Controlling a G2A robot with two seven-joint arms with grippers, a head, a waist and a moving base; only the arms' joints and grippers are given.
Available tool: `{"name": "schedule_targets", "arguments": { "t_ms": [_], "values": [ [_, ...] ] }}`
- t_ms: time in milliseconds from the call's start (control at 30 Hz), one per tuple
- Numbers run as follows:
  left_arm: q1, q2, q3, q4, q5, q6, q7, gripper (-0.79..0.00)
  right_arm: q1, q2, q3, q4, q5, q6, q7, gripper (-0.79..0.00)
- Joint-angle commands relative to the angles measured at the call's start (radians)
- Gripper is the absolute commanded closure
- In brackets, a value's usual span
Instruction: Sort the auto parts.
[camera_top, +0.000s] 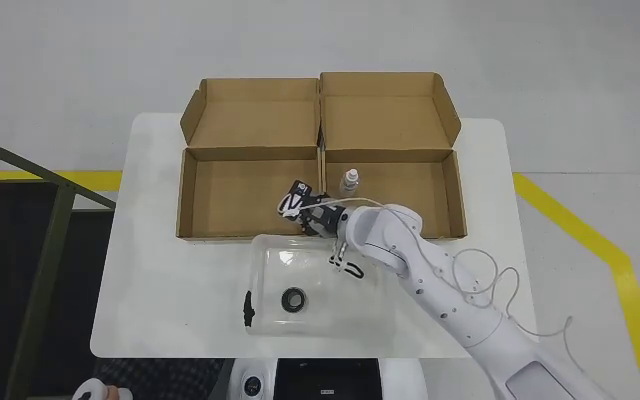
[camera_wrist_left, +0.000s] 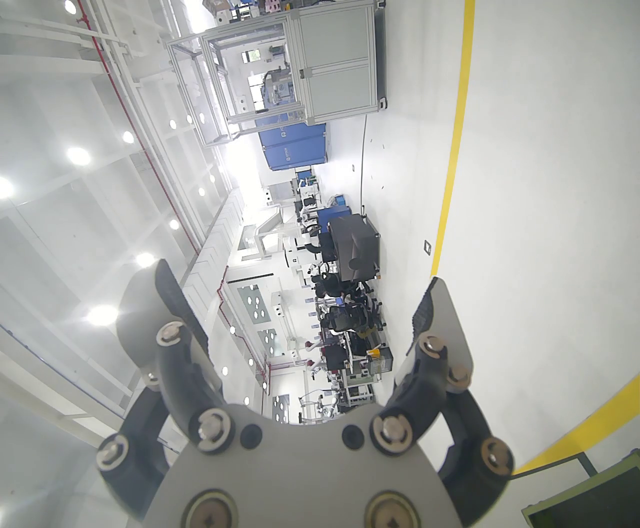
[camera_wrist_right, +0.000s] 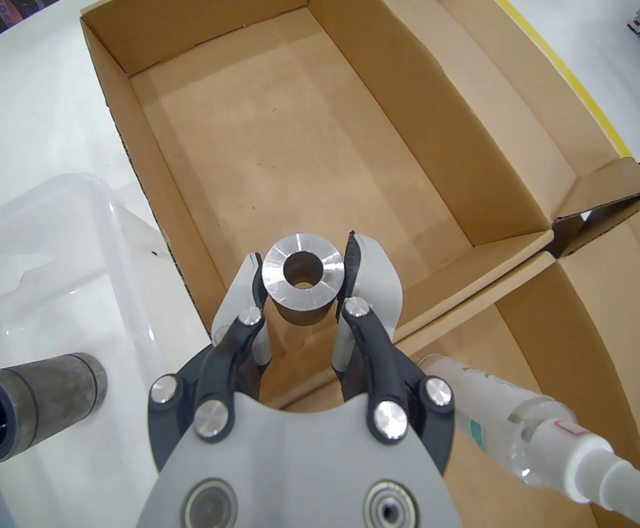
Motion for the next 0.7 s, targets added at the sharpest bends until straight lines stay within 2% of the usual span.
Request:
{"name": "schedule_targets", "arguments": {
  "t_ms": [0,267,400,667],
  "values": [
    [0.0,0.0,0.0,0.0,0.0,0.0,0.0,-0.785,-0.001,-0.001,-0.002,-0.003,-0.004,-0.002,0.005,-0.16],
    [0.0,0.0,0.0,0.0,0.0,0.0,0.0,-0.785,0.001,-0.009,-0.013,-0.014,-0.025,-0.005,0.034,-0.191],
    [0.0,0.0,0.0,0.0,0.0,0.0,0.0,-0.785,0.005,-0.013,-0.021,-0.016,-0.037,-0.009,0.051,-0.243],
    [0.0,0.0,0.0,0.0,0.0,0.0,0.0,-0.785,0.007,-0.021,-0.029,-0.017,-0.053,-0.012,0.073,-0.259]
  ]
}}
